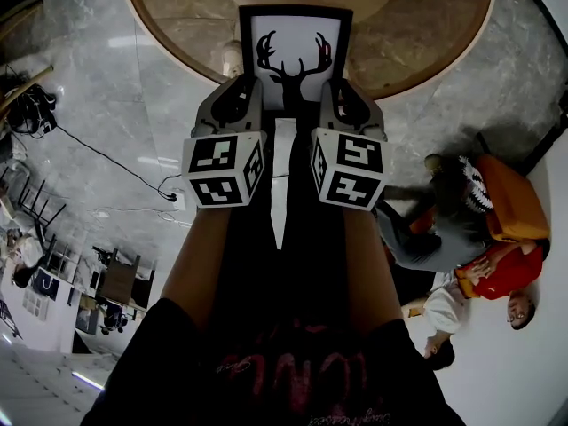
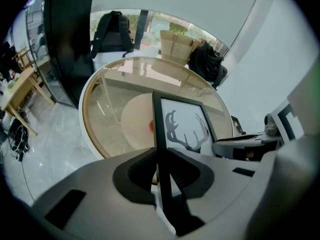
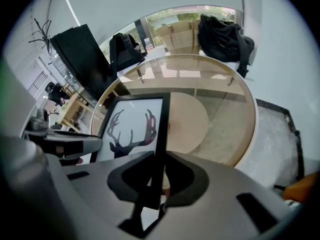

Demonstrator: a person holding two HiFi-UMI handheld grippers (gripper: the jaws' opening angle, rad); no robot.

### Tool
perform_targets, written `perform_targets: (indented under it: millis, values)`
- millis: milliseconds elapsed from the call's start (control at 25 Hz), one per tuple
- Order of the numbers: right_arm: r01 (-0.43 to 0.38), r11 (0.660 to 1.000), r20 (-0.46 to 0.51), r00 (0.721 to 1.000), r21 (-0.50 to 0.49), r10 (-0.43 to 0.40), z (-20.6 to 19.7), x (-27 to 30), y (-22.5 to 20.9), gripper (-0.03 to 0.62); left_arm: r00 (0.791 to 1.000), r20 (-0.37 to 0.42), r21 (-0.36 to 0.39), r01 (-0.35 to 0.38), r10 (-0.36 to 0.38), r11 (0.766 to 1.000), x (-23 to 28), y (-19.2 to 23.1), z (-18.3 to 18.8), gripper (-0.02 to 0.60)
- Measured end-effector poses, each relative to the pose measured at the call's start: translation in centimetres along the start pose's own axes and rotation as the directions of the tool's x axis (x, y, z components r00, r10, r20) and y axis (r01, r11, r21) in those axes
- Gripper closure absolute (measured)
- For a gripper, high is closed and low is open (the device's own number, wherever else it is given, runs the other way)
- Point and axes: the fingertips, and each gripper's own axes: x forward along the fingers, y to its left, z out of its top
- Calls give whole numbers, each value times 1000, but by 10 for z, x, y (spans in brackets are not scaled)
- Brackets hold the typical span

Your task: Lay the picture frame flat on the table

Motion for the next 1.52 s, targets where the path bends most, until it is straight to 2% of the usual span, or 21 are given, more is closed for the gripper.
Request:
perform_targets:
  millis: [600,880,1320,1520]
  values:
    - [8,1000,-27,1000,-5,-8,-8,5,2,514,999,-24,20,-22,23,1000,7,4,-5,509]
    - [13,999,-17,1000,-30,-13,-12,10,5,513,999,-13,55,-39,39,998,10,8,-6,509]
    - [51,998,17,999,-26,-51,-3,-4,4,513,1000,0,63,-30,30,998,1,9,2,509]
    - [66,998,37,997,-18,-66,-1,-12,1,514,999,23,70,-30,29,997,-5,9,9,542]
